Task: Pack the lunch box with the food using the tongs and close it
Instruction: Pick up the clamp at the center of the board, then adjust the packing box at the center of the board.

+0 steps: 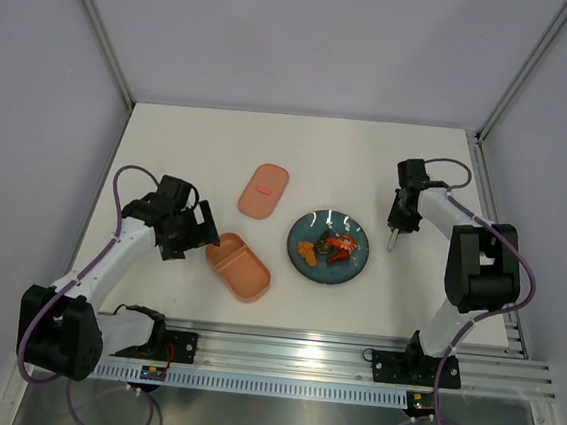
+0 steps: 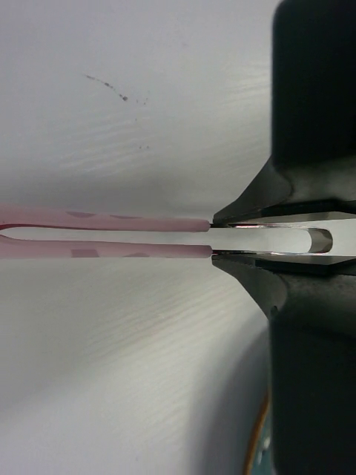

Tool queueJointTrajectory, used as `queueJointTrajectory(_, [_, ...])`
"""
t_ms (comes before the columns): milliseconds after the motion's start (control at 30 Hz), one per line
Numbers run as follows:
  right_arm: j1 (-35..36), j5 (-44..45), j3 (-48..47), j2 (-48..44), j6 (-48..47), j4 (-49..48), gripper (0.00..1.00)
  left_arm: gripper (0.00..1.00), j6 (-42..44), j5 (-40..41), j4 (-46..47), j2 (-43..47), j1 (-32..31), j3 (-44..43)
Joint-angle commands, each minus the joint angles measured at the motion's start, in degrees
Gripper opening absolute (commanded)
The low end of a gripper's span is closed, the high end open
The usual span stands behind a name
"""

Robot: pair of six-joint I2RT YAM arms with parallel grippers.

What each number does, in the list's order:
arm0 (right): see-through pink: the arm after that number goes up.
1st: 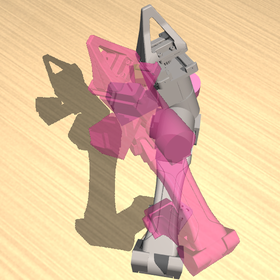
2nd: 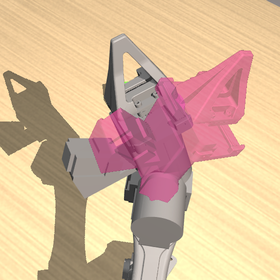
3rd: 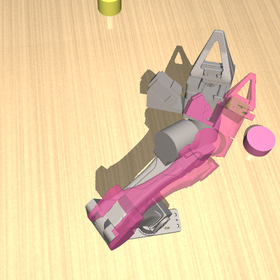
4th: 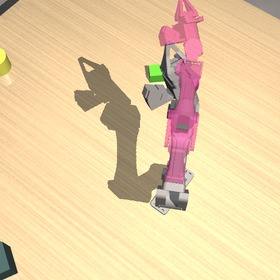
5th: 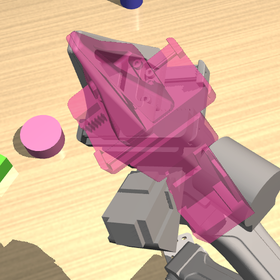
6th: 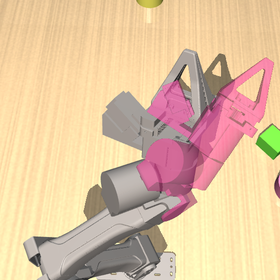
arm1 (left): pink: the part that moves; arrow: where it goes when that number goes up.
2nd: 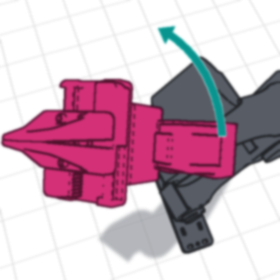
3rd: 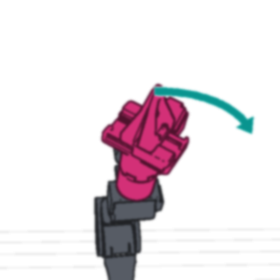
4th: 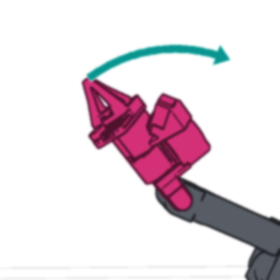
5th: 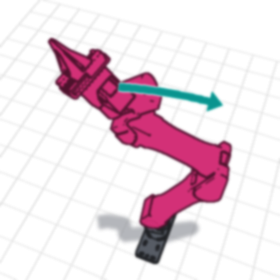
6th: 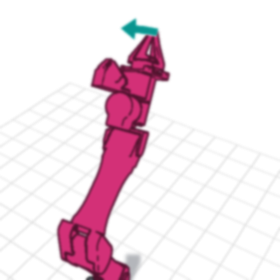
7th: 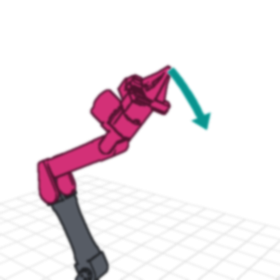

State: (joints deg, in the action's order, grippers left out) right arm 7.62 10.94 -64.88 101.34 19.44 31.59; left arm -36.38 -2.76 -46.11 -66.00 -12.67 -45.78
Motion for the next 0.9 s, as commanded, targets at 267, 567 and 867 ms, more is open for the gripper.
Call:
queueJointTrajectory(267, [1.61,-6.9,-4.91,-17.4,0.86,11.64,0.14,0.96,-1.23,-5.41,4.87,2.71,-0.95,4.29])
queueJointTrajectory(567, [1.96,-7.51,-1.48,-21.8,1.39,11.74,0.15,0.59,-10.28,-2.87,10.33,3.77,-3.51,8.68])
queueJointTrajectory(867, [2.05,-9.36,-0.51,-21.8,1.21,10.51,0.15,0.47,-15.74,3.12,11.03,5.62,-3.42,9.13])
